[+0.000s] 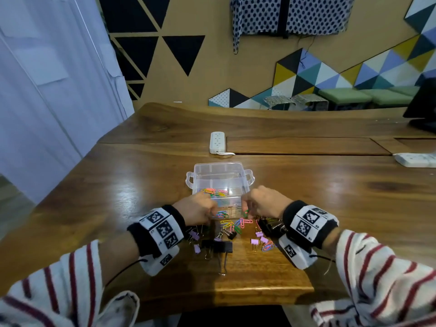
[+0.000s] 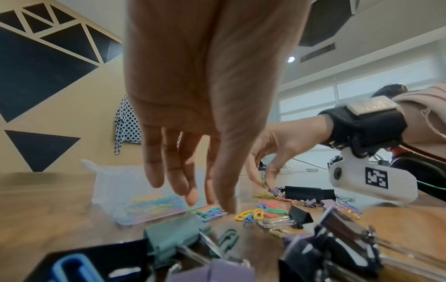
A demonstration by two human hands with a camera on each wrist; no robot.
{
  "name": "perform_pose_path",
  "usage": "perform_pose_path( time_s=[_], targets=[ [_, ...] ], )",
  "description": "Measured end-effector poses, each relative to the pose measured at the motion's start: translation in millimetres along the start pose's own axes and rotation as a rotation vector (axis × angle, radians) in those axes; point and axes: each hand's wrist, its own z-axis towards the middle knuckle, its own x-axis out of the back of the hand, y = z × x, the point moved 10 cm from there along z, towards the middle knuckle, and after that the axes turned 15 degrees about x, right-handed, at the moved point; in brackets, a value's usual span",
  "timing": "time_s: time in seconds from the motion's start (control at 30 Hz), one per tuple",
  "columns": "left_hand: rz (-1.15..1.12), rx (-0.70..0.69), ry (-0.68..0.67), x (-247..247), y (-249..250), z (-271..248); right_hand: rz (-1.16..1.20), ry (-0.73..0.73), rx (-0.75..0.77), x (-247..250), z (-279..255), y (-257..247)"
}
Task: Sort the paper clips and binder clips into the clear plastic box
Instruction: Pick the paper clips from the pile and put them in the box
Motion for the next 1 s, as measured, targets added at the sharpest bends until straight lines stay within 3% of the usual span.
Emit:
perform_pose_path(
  time_s=[0.23,0.33,0.5,0.67,0.8,1.0],
  targets=[
    [-0.101,0.107,-0.105,-16,34,19,0.114,0.145,-0.039,25,-4,9],
    [-0.025,0.108,-0.081,-14,44,19,0.125,0.179,-0.058,32,-12,17],
    [-0.136,0.091,-0.163,-19,48,18,0.285,0.254,-0.072,30,-20,26],
    [-0.233,0.088,-0.266,-22,36,14,0.905,0.350,-0.096,21,-19,35],
    [-0.518,0.028,-0.396,-6,18,14,1.262,0.414,-0.132,13,-23,44],
    [-0.634,0.208,-0.064,51,-45,44,1.328,0.407,-0.217,3,-25,51]
  ],
)
